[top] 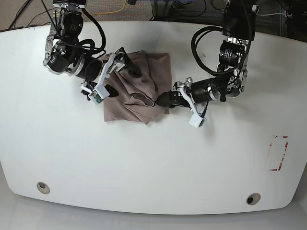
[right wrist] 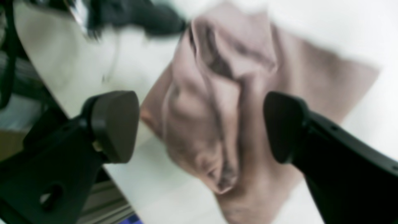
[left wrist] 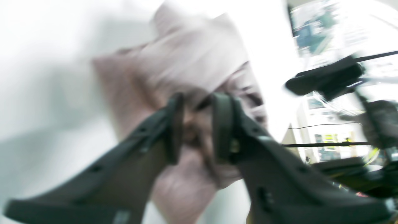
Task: Layout the t-shirt on the table in an organized manner, then fold the t-shirt properly
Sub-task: 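Release the bundle with the left gripper and lift it away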
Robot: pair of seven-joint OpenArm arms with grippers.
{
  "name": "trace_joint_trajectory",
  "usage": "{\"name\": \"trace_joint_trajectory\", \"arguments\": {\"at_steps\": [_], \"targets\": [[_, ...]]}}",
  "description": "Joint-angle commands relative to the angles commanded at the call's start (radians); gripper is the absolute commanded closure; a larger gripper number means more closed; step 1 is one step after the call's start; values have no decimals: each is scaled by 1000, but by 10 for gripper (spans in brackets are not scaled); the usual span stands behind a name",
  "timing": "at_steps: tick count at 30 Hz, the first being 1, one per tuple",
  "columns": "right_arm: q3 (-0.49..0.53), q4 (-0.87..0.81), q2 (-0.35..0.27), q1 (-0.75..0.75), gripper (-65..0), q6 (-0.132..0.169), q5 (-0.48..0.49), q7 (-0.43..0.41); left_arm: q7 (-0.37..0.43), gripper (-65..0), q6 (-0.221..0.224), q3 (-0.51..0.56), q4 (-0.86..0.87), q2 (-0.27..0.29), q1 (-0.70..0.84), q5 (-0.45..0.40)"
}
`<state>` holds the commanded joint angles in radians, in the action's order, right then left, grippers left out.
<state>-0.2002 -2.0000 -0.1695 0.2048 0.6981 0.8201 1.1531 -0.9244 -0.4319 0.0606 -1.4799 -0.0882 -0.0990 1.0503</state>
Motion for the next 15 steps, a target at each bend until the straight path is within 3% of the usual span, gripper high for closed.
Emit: {"name": "trace_joint_trajectory", "arguments": {"at_steps": [15], "targets": [[2,124,34,-31,-563,0,-6,-8,-2,-233,-3,-138,-52,-275,32,209]]}}
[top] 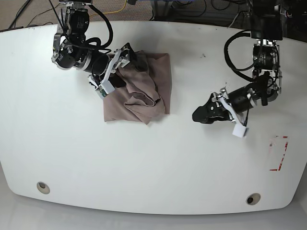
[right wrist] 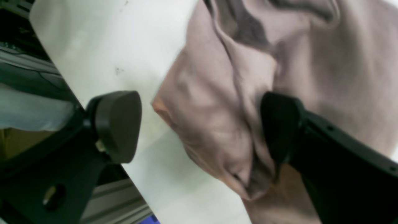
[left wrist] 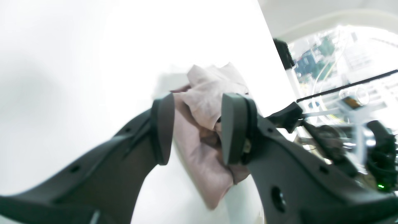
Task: Layout the t-shirt on the table in an organized manner, then fold the t-shirt properly
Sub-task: 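Release the bundle with the left gripper and lift it away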
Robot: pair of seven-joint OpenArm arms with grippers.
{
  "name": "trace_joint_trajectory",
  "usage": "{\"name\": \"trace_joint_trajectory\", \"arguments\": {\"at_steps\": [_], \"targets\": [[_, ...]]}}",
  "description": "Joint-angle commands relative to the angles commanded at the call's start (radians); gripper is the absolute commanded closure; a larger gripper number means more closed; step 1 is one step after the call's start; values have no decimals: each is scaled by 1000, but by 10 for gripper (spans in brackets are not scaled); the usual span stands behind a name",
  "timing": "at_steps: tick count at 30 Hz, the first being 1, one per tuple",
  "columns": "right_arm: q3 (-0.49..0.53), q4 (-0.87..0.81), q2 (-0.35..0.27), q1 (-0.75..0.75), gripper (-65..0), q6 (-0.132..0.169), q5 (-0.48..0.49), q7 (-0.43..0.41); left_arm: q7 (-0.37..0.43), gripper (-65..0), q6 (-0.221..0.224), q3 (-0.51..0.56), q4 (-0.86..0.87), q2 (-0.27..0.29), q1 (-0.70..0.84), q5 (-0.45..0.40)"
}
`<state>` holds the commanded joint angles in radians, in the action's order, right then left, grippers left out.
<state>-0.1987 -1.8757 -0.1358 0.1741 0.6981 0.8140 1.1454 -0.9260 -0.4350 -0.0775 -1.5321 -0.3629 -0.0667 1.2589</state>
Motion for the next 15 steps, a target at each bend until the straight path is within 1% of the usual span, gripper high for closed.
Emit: {"name": "trace_joint_trajectory", "arguments": {"at_steps": [4,6,10,12,15], "targets": [[2,14,0,-9,-563,0,2,0,0,-233,0,-78,0,-54,37,35],[21,31,2,-11,-563,0,5,2,0,-233,0,-109,0,-75,55,46],[98,43,3,-17,-563,0,6,2,0,-233,0,-158,0,-103,86,63],[149,40,23,-17,-563,0,6,8,0,-233,0,-181,0,-115,101,64],[203,28,49,-15,-563,0,8,15,0,-233,-2,-209,-2,-117,120,64]]}}
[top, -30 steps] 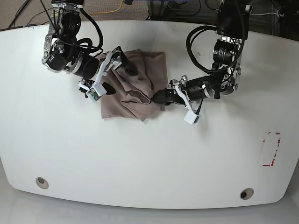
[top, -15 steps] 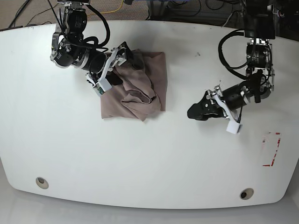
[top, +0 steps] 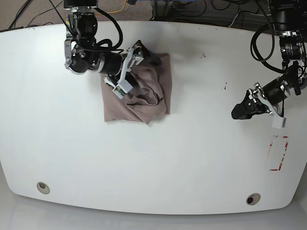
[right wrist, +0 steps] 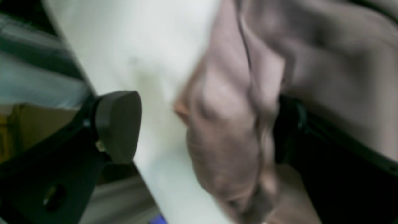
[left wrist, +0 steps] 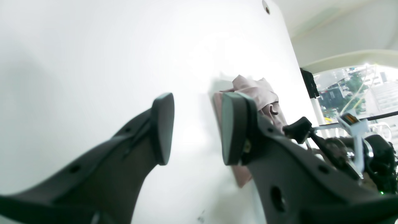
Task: Layout the t-shirt on the table in an organized manner, then fold the t-shirt properly
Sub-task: 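Release the bundle with the left gripper and lift it away, then press and flatten the shirt bundle with the right gripper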
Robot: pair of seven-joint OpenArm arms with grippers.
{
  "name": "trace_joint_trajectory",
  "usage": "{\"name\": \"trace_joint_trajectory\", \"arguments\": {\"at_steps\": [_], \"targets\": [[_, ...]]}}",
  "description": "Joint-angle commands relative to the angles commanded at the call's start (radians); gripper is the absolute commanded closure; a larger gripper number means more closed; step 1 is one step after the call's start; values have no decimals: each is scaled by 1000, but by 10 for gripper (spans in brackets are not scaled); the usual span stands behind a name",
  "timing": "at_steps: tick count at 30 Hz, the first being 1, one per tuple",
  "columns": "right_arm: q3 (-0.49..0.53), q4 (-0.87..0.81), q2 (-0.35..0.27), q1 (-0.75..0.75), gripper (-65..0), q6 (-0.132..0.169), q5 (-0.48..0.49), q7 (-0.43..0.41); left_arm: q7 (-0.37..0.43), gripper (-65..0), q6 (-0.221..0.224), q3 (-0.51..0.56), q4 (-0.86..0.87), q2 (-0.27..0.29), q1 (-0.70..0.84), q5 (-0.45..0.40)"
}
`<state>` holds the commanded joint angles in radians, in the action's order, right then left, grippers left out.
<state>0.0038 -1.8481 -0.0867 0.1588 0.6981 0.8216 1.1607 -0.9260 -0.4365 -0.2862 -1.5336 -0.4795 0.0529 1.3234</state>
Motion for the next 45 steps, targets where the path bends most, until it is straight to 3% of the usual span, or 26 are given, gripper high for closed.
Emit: {"name": "trace_joint_trajectory", "arguments": {"at_steps": [5,13,22,32,45], "targets": [[100,-44,46,-9,-563,0,-3,31,0,-233,0,-14,-20,0,26,-2],[98,-49,46,-38,-563,0,-2,31,0,-233,0,-14,-41,-8,32,-5],[-80,-46,-32,-63,-563,0,-2,31,0,-233,0,-11,-40,-23,32,-8],[-127,23,-80,-110,-563,0,-2,29,0,-233,0,-9,-43,-21,57,-8],[-126,224,58,-269,-563,0,-8,28,0,-233,0,-12,-48,-26,72,-6]]}}
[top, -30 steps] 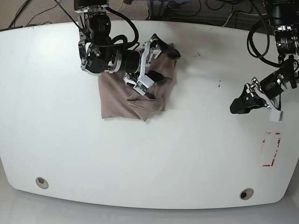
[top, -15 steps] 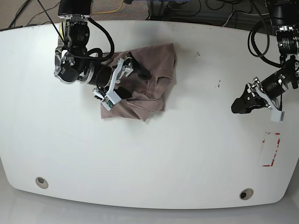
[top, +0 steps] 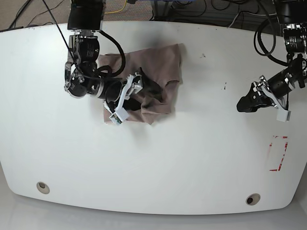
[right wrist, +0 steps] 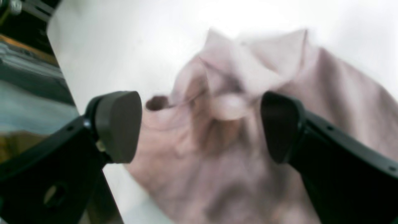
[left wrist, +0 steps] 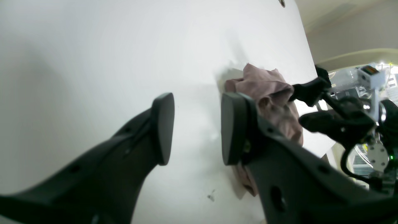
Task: Layout the t-shirt on the table in an organized manner, then fold the t-shirt properly
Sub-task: 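Press and flatten the shirt bundle with the right gripper, then grasp the folded shirt with both grippers at its opposite sides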
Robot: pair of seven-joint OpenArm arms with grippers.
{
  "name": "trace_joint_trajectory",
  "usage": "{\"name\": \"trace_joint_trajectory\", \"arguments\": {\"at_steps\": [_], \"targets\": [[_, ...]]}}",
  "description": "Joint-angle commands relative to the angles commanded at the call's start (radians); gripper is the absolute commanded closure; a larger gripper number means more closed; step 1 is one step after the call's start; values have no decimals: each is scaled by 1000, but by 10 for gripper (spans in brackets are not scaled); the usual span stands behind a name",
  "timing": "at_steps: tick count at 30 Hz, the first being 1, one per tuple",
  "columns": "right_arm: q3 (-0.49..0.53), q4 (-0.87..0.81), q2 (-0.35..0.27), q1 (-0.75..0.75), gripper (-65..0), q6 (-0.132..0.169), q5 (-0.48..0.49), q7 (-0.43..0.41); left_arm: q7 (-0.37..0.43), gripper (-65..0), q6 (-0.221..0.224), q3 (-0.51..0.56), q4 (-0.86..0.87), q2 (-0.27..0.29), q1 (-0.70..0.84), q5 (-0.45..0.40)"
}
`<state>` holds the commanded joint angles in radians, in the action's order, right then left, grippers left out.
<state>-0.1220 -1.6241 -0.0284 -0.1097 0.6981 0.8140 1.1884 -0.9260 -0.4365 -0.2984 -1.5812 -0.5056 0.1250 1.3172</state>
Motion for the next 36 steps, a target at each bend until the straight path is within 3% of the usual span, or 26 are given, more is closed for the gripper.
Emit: {"name": "trace_joint_trajectory", "arguments": {"at_steps": [11,19,23,30,36], "targets": [[2,71,137,-129,-563,0,2,2,0,-233,0,-2,0,0,0,3],[-3,66,147,-137,-563,0,-2,3,0,-233,0,-2,-38,0,-3,5],[-6,46,72,-130,-561,0,5,3,0,-233,0,14,-103,6,-2,2],[-8,-54,-81,-61,-561,0,-2,3,0,-233,2,199,-198,14,-9,-23],[-12,-95,-213,-11,-549,0,-3,-6,0,-233,2,414,-221,98,-21,-222]]}}
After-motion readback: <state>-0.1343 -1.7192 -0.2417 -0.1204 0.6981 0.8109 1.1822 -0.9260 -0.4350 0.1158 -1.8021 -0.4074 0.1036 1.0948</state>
